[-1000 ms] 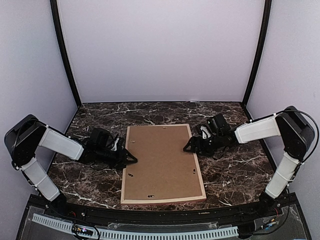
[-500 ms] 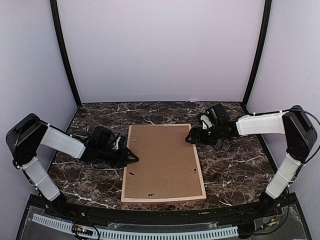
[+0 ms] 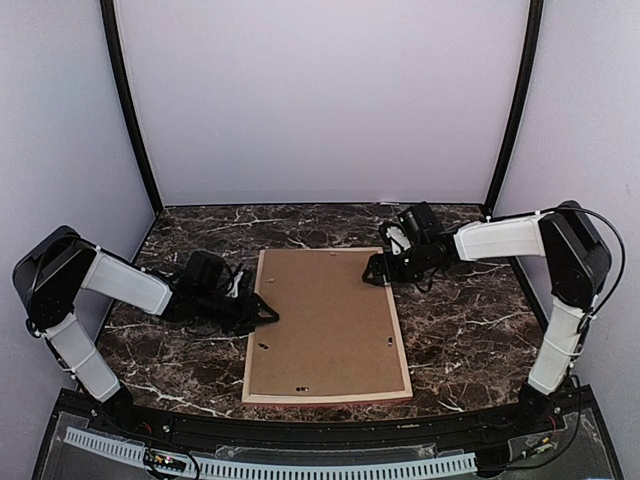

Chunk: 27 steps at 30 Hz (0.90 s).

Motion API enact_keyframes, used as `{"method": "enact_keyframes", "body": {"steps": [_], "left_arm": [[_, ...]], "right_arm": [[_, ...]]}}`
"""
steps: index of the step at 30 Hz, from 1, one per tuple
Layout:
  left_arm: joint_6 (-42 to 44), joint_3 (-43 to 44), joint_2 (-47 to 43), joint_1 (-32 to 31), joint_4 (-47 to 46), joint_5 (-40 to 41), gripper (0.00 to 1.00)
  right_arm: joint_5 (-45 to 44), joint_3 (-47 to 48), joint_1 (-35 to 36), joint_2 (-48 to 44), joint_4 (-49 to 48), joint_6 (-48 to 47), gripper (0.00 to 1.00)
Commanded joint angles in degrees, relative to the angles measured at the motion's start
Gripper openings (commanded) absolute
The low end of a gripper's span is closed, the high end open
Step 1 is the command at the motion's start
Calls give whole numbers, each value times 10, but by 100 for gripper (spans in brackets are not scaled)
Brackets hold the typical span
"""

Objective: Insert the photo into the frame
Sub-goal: Place the backboard on the frame body.

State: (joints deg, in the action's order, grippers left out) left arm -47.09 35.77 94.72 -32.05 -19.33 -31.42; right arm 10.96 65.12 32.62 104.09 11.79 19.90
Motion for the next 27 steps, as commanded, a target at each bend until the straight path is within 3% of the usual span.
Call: {"method": "enact_keyframes", "body": {"steps": [1,27], "left_arm": [[21,10,11,-2,27,14,45],[18,2,8,-2,22,16,46]], "right_arm": [[12,19,5,18,1,-19,86],[41,27,19,52,37,-11,82]]}}
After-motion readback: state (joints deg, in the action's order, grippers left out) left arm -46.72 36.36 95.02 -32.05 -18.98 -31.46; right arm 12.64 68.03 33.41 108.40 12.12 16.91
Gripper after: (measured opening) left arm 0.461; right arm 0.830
